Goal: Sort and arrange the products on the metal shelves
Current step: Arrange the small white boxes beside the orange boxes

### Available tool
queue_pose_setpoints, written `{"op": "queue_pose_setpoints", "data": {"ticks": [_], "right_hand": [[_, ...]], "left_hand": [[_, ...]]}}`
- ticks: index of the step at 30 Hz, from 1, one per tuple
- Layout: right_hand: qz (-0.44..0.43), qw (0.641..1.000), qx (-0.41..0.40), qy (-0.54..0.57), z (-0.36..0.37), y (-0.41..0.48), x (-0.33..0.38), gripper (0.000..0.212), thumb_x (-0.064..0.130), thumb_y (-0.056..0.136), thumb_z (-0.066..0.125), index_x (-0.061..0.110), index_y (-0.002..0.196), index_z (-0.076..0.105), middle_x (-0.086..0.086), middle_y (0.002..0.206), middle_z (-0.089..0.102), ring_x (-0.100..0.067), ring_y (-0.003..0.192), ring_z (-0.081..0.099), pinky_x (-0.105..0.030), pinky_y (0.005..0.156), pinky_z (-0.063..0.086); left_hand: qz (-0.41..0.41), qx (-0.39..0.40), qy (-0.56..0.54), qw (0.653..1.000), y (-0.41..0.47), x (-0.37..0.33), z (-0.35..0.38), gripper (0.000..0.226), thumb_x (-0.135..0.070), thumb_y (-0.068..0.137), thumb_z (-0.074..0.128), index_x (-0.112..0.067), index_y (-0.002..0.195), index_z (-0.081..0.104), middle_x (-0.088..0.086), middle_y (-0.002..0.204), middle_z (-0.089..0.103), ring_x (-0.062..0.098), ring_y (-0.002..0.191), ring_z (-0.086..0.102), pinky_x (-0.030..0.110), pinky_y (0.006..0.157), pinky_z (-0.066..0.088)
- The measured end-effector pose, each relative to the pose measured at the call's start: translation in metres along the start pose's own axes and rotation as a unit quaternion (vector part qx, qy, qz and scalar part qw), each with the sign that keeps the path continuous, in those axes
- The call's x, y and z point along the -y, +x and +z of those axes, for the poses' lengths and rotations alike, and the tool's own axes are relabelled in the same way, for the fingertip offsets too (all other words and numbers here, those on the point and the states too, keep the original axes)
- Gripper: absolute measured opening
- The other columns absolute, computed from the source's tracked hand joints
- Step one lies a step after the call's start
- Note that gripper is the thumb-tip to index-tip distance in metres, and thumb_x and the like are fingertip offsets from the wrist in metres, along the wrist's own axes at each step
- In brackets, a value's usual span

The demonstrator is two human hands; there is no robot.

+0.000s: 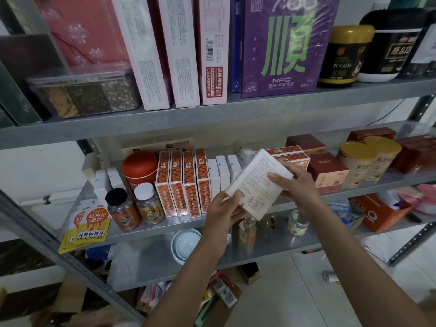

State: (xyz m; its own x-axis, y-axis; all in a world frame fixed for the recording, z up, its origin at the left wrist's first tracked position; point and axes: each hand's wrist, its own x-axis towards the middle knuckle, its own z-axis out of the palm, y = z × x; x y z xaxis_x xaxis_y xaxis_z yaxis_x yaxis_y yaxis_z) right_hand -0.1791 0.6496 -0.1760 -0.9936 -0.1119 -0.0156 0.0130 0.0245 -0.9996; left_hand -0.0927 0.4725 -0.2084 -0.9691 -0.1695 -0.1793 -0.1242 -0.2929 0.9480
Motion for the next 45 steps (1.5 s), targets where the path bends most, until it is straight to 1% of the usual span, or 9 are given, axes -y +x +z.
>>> {"op": "queue_pose_setpoints", "data": {"ticks": [7,12,15,18,22,25,32,39,45], "right_hand": [[-0.006,0.996,-0.084,0.002,0.004,-0.001,-0.007,0.022,0.017,0.077,0.081,0.02,0.094,0.067,0.004,0.098,0.072,-0.015,0.085,0.071,-0.025,0.057,0.058],[-0.009,0.989,-0.145,0.016,0.008,0.0,-0.002,0.027,0.02,0.074,0.084,0.02,0.087,0.06,0.001,0.1,0.07,-0.015,0.086,0.07,-0.033,0.064,0.062],[0.025,0.991,-0.131,0.03,0.006,-0.002,0.003,0.027,0.023,0.078,0.081,0.02,0.088,0.055,-0.002,0.104,0.068,-0.016,0.087,0.069,-0.029,0.06,0.06],[0.065,0.995,-0.062,0.053,0.002,-0.007,0.011,0.029,0.041,0.092,0.061,0.016,0.106,0.056,-0.006,0.109,0.064,-0.02,0.092,0.068,-0.032,0.066,0.06],[0.032,0.997,-0.009,-0.074,-0.014,-0.009,0.019,0.047,0.058,0.1,0.029,0.028,0.129,0.052,-0.002,0.137,0.052,-0.023,0.12,0.055,-0.049,0.105,0.042],[-0.088,0.986,0.083,-0.119,-0.029,-0.01,0.022,0.018,0.028,0.104,0.041,0.037,0.114,0.054,0.008,0.139,0.051,-0.015,0.124,0.053,-0.037,0.094,0.048],[-0.144,0.977,0.101,-0.121,-0.042,0.0,0.012,0.042,0.001,0.09,0.063,0.03,0.12,0.06,-0.003,0.112,0.068,-0.016,0.099,0.07,-0.025,0.065,0.059],[-0.233,0.938,-0.164,-0.197,-0.013,0.007,0.003,0.042,0.017,0.091,0.067,0.014,0.133,0.059,0.003,0.122,0.064,-0.016,0.093,0.069,-0.04,0.065,0.061],[-0.255,0.867,-0.225,-0.365,0.029,0.032,0.007,0.047,0.03,0.095,0.061,0.015,0.14,0.053,-0.016,0.119,0.066,-0.027,0.095,0.066,-0.044,0.076,0.058]], "left_hand": [[0.079,-0.091,0.147,0.982,0.004,0.0,0.013,0.056,-0.027,0.091,0.067,-0.026,0.141,0.04,-0.004,0.13,0.056,0.019,0.117,0.06,0.032,0.082,0.059],[0.271,-0.035,0.514,0.813,0.001,0.011,0.021,0.09,-0.051,0.083,0.068,-0.027,0.153,0.017,-0.003,0.162,0.005,0.015,0.148,0.003,0.032,0.113,0.02],[0.294,-0.066,0.56,0.772,0.003,0.012,0.021,0.085,-0.029,0.083,0.075,-0.018,0.152,0.027,0.006,0.161,0.02,0.026,0.149,0.013,0.045,0.115,0.025],[0.359,-0.097,0.48,0.795,0.008,0.011,0.016,0.064,-0.005,0.075,0.08,-0.006,0.133,0.05,0.014,0.14,0.049,0.029,0.13,0.046,0.033,0.095,0.05],[0.287,-0.091,0.338,0.892,0.019,-0.003,0.005,0.045,-0.014,0.085,0.073,-0.025,0.111,0.039,-0.009,0.11,0.05,0.013,0.11,0.055,0.004,0.065,0.049],[0.19,-0.017,0.253,0.948,0.031,-0.009,-0.003,0.038,-0.018,0.091,0.066,-0.027,0.113,0.036,-0.01,0.115,0.05,0.014,0.114,0.054,0.019,0.076,0.058],[0.124,0.066,0.233,0.962,0.041,-0.003,0.0,0.031,-0.022,0.093,0.064,-0.036,0.107,0.04,-0.015,0.114,0.056,0.017,0.113,0.06,0.018,0.069,0.058],[0.297,-0.047,0.687,0.661,0.075,-0.005,-0.004,0.063,-0.036,0.101,0.048,-0.019,0.154,0.019,0.004,0.164,0.009,0.023,0.151,0.006,0.035,0.114,-0.002],[0.221,0.038,0.805,0.549,0.102,-0.011,-0.014,0.074,-0.035,0.099,0.05,-0.013,0.155,0.006,0.008,0.164,0.006,0.029,0.151,0.001,0.047,0.12,-0.003]]}}
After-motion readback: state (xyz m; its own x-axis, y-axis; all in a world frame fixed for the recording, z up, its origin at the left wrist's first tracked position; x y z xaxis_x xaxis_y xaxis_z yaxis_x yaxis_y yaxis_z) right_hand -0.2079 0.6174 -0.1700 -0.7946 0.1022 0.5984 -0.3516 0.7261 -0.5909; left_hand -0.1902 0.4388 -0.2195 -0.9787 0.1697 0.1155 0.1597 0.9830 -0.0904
